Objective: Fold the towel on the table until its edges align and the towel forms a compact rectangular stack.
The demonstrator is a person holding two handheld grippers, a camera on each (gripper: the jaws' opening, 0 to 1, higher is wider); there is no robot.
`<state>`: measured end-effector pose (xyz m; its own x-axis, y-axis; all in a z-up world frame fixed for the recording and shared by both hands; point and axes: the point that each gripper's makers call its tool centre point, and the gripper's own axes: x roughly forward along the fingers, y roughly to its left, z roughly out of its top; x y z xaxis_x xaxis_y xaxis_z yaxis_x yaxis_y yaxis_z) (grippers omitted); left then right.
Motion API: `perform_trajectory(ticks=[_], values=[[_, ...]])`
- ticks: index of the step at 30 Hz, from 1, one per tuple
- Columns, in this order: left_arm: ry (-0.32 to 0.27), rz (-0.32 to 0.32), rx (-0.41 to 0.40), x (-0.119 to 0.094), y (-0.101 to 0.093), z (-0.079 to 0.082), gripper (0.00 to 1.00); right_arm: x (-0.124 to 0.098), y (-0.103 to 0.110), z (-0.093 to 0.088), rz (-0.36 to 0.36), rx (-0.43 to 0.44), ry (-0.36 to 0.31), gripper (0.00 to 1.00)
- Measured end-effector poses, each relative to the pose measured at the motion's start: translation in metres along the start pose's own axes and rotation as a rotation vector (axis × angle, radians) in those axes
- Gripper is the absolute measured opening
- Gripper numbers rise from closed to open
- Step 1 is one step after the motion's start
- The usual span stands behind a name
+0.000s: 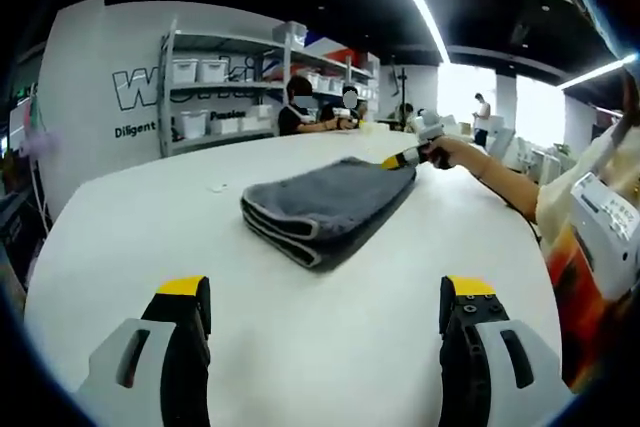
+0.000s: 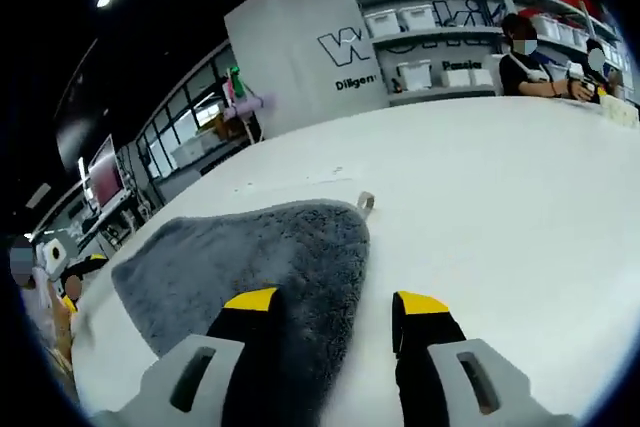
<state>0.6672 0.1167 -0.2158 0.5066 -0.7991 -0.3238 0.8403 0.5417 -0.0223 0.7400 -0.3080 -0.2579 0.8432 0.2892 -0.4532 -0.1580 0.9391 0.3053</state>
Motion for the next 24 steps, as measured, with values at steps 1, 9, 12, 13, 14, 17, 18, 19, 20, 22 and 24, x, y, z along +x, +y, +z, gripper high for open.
perform_trajectory(ticks=[1, 9, 12, 13, 14, 17, 18, 19, 20, 22, 24], values=[[-0.006, 0.004, -0.002, -0.001, 0.001, 0.001, 0.93, 0.0, -0.001, 0.0, 0.001, 0.0, -0.001, 0.4], [-0.013, -0.006, -0.01, -0.001, 0.0, 0.002, 0.93, 0.004, 0.007, -0.003, 0.073, 0.066, -0.006, 0.2], [-0.015, -0.009, -0.01, -0.001, -0.001, 0.003, 0.93, 0.004, 0.009, -0.001, 0.073, 0.061, -0.013, 0.15], [-0.015, -0.009, -0.011, -0.001, -0.001, 0.003, 0.93, 0.003, 0.01, -0.001, 0.073, 0.055, -0.017, 0.14], [-0.015, -0.008, -0.011, -0.001, -0.001, 0.003, 0.93, 0.003, 0.01, 0.0, 0.073, 0.051, -0.02, 0.12], [-0.014, -0.005, -0.011, -0.001, 0.0, 0.003, 0.93, 0.002, 0.01, 0.001, 0.074, 0.038, -0.028, 0.1], [-0.014, -0.006, -0.011, -0.001, 0.0, 0.003, 0.93, 0.002, 0.01, 0.001, 0.075, 0.035, -0.029, 0.09], [-0.015, -0.006, -0.011, -0.001, -0.001, 0.003, 0.93, 0.002, 0.01, 0.001, 0.075, 0.032, -0.029, 0.09], [-0.014, -0.006, -0.012, 0.0, -0.001, 0.003, 0.93, 0.002, 0.011, 0.001, 0.073, 0.029, -0.029, 0.09], [-0.012, -0.007, -0.013, 0.0, -0.001, 0.002, 0.93, 0.001, 0.012, 0.0, 0.07, 0.021, -0.03, 0.08], [-0.01, -0.007, -0.015, 0.0, -0.001, 0.001, 0.93, 0.0, 0.013, 0.0, 0.068, 0.015, -0.03, 0.08]])
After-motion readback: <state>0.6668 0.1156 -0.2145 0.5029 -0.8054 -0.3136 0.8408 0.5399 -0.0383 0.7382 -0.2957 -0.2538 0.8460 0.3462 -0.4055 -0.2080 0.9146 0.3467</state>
